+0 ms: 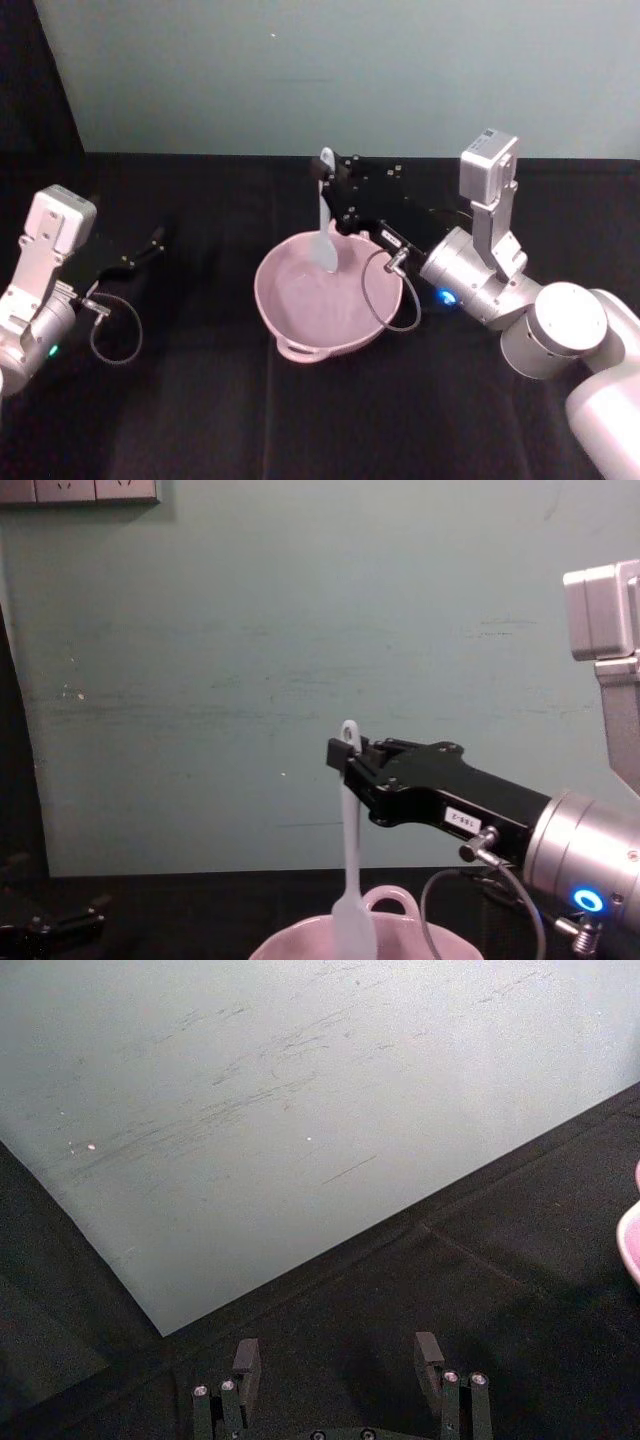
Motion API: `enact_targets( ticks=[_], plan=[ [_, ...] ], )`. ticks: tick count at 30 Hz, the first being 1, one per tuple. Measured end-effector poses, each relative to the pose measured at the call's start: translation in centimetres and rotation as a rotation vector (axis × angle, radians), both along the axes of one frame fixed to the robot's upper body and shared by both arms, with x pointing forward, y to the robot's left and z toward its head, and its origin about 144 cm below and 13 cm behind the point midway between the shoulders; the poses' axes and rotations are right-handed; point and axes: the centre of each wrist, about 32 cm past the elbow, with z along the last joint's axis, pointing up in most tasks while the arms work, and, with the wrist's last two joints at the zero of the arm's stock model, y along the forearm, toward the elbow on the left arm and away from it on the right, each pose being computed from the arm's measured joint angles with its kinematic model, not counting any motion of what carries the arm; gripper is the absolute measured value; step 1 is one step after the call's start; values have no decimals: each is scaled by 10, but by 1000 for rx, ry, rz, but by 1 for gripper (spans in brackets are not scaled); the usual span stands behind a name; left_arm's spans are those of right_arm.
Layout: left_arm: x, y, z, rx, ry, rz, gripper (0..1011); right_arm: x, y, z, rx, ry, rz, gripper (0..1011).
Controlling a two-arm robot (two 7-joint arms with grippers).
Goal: Use the one hand to pick up the spoon and stir the clear water in the bowl.
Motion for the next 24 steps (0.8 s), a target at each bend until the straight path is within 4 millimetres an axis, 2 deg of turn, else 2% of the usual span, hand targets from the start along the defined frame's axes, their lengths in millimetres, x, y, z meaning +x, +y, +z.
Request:
enact_targets(
  ticks=[14, 24],
  plan=[
    [0, 0, 0, 0, 0, 0, 1011, -15, -22, 5, -31, 10, -32, 118],
    [0, 0, 0, 0, 0, 0, 1011, -35, -15, 10, -1, 76, 58, 118]
  ],
)
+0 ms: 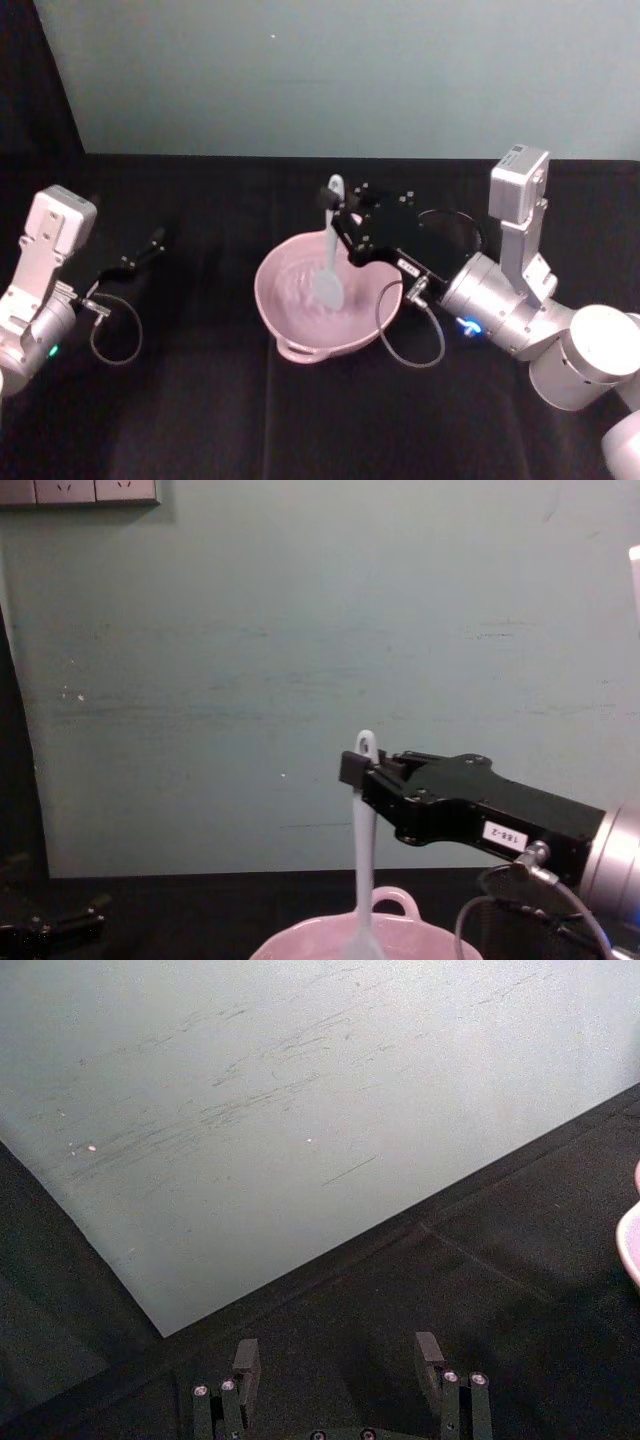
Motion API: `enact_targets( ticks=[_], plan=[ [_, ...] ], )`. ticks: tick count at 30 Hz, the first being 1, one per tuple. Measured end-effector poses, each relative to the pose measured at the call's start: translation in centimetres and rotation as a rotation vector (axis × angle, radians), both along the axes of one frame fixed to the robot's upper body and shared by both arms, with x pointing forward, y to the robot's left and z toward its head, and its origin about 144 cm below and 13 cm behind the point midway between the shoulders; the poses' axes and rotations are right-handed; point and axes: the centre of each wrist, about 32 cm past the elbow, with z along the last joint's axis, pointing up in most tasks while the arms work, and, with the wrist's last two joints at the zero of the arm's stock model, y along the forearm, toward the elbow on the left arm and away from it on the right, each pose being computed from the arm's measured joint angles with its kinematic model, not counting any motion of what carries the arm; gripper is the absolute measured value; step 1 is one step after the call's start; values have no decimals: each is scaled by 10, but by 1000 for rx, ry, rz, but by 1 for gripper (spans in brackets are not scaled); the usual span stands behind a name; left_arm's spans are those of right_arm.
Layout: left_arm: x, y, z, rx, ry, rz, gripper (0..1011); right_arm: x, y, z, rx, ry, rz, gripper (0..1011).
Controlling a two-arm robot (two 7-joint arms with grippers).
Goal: Use the one hand to pick up the spoon and stir the clear water in the bowl.
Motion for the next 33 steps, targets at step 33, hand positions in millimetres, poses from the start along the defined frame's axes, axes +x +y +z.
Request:
enact_targets(
  ticks=[33],
  plan=[
    [0, 0, 0, 0, 0, 0, 1011, 10, -40, 77, 254, 117, -157, 118]
  ],
)
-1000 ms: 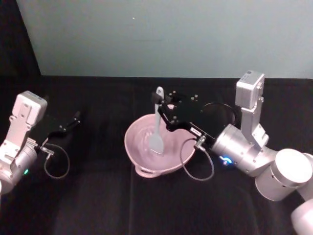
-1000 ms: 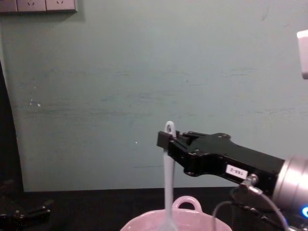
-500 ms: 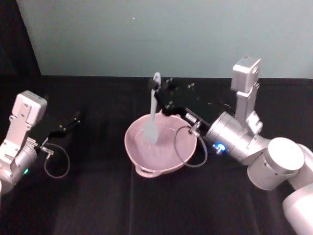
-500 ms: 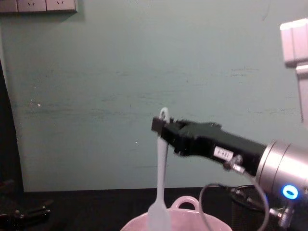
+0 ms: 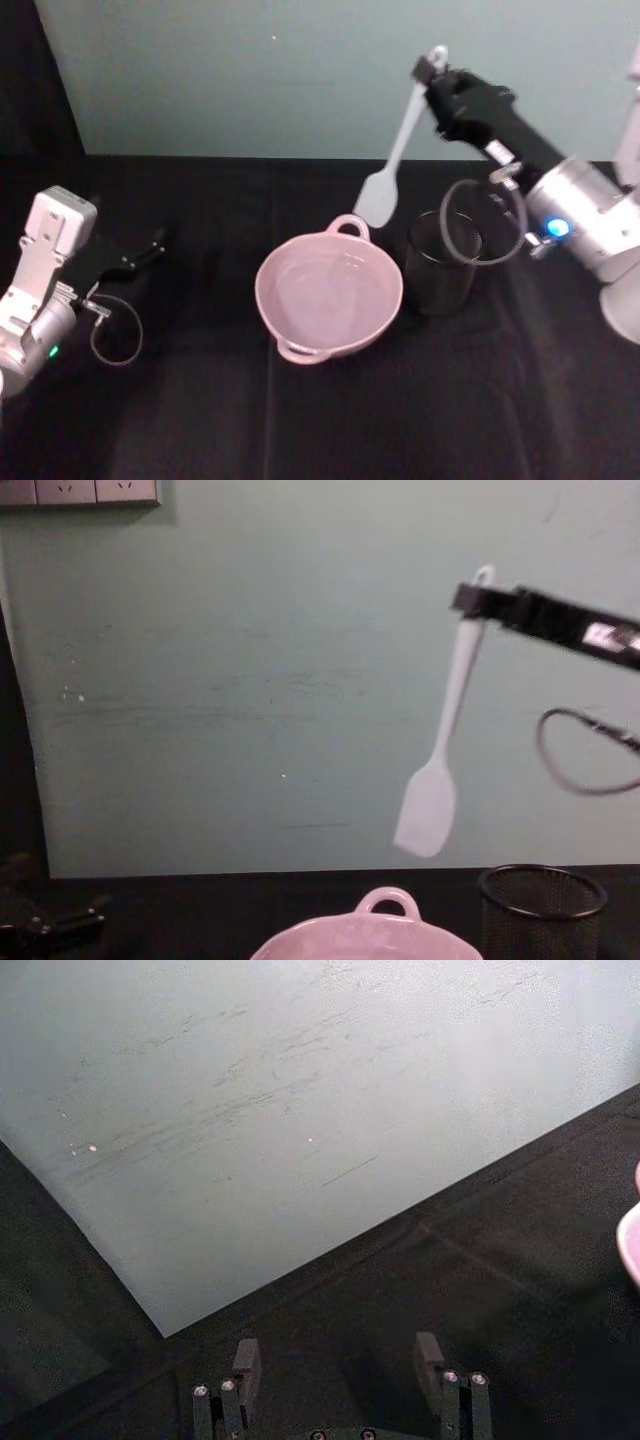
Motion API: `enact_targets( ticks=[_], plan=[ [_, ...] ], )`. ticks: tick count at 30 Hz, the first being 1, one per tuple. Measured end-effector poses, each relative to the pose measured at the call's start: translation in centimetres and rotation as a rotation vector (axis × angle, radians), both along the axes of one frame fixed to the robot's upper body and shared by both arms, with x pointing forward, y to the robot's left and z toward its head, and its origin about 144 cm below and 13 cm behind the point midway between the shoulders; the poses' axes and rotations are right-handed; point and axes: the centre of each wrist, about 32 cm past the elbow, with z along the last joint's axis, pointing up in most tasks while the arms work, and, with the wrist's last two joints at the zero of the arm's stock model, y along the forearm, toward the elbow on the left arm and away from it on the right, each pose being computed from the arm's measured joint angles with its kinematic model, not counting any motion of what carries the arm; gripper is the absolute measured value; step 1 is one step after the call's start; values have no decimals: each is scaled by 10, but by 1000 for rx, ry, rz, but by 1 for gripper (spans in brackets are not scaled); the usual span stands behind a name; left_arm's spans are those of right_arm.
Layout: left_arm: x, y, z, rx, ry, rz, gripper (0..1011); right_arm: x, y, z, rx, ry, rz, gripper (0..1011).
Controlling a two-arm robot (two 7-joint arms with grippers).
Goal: Use the one hand to pick up the spoon and stir the clear water in the bowl.
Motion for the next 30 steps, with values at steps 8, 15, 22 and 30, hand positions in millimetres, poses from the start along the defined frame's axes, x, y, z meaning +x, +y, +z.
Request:
enact_targets(
  ticks=[8, 15, 22, 30],
  plan=[
    [0, 0, 0, 0, 0, 0, 1011, -8, -34, 21, 79, 111, -63, 118],
    [0, 0, 0, 0, 0, 0, 1011, -7, -54, 19, 113, 170, -135, 118],
    [0, 0, 0, 0, 0, 0, 1011, 1, -66, 5, 112, 235, -166, 118],
    [0, 0, 0, 0, 0, 0, 1011, 9, -65, -11, 98, 269, -173, 118]
  ],
)
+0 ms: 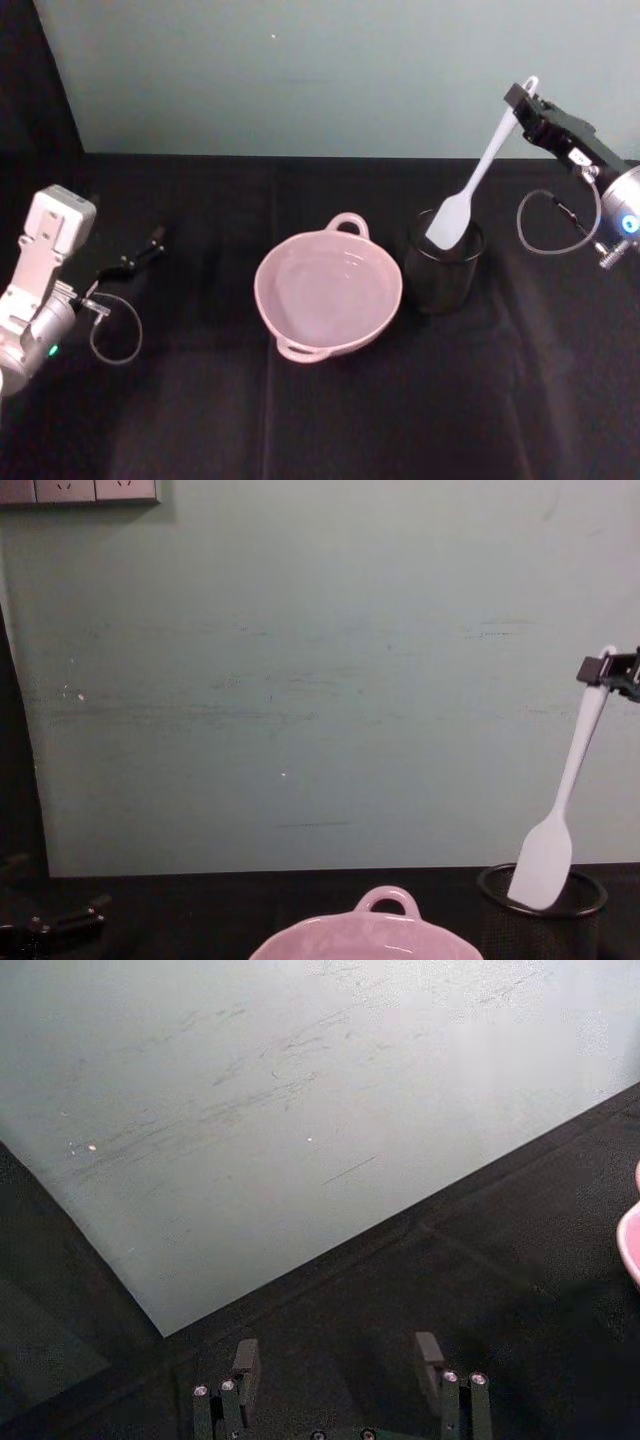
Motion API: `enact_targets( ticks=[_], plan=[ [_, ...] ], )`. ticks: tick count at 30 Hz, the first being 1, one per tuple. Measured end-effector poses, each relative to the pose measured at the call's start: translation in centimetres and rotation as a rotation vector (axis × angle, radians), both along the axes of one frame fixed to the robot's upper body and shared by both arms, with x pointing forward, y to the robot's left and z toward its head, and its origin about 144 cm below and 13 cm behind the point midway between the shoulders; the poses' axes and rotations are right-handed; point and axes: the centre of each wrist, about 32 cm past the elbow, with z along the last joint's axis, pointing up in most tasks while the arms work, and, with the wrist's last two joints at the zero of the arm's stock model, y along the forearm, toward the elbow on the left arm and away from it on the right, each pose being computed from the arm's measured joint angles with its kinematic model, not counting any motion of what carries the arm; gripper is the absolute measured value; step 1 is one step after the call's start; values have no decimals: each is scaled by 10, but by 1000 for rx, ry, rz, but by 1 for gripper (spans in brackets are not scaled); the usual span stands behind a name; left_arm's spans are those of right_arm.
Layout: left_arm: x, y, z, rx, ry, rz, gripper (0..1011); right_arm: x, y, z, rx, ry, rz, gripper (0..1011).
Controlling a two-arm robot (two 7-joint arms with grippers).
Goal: Use the one hand to pick up the spoon and stir the clear water in the bowl.
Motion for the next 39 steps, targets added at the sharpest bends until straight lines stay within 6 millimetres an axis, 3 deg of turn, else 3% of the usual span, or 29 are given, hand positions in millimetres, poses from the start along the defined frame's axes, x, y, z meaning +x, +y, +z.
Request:
enact_targets(
  ticks=[20, 39],
  plan=[
    [0, 0, 0, 0, 0, 0, 1011, 10, 0, -33, -21, 41, 31, 118],
    [0, 0, 0, 0, 0, 0, 1011, 8, -1, -47, -13, 79, 49, 118]
  ],
)
